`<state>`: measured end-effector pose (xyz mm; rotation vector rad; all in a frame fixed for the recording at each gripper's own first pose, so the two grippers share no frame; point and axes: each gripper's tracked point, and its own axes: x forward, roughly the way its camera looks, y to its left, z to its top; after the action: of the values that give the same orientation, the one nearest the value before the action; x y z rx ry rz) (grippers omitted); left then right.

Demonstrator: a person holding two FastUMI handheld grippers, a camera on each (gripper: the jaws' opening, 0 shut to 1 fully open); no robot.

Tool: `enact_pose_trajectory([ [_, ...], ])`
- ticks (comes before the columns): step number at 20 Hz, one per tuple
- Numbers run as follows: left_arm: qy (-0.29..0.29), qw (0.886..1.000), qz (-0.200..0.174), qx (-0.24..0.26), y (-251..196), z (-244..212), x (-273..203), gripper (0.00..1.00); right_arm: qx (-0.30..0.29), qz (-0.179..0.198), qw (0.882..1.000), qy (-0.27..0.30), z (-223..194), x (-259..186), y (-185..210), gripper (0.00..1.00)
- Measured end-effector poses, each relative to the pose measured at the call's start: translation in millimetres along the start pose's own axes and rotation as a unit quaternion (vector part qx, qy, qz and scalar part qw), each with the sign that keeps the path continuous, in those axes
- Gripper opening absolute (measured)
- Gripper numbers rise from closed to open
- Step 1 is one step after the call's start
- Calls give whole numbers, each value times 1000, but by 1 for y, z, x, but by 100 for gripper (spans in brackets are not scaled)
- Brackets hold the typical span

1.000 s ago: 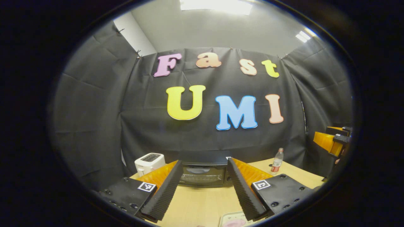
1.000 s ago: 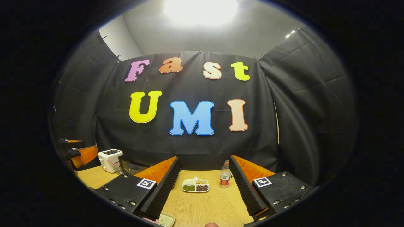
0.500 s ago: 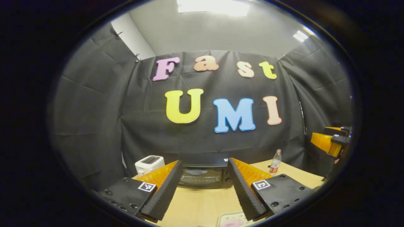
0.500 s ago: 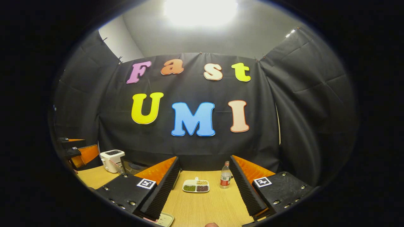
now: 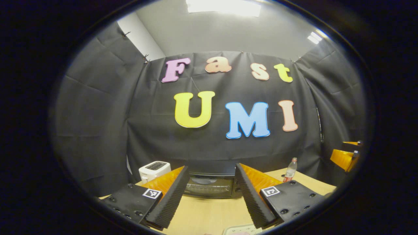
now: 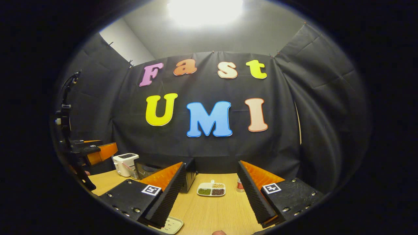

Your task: Open the electric oven with the left hand, put the food in, and close the electric oven.

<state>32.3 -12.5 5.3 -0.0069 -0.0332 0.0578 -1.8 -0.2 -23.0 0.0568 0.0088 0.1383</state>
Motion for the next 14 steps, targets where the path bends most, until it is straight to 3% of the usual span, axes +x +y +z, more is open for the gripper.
enact_pose_trajectory([
  [5, -1, 1000, -5, 6, 15, -6, 64, 100, -6, -12, 1000, 0, -4, 24, 6, 97],
  [7, 3, 1000, -14, 7, 19, -14, 93, 91, -6, -25, 1000, 2, -7, 34, 7, 97],
  [8, 8, 1000, -18, 8, 20, -22, 107, 100, -6, -32, 999, 6, -9, 39, 9, 97],
  [14, 40, 998, -51, 12, 21, -70, 184, 100, -22, -61, 998, 21, -16, 65, 15, 97],
])
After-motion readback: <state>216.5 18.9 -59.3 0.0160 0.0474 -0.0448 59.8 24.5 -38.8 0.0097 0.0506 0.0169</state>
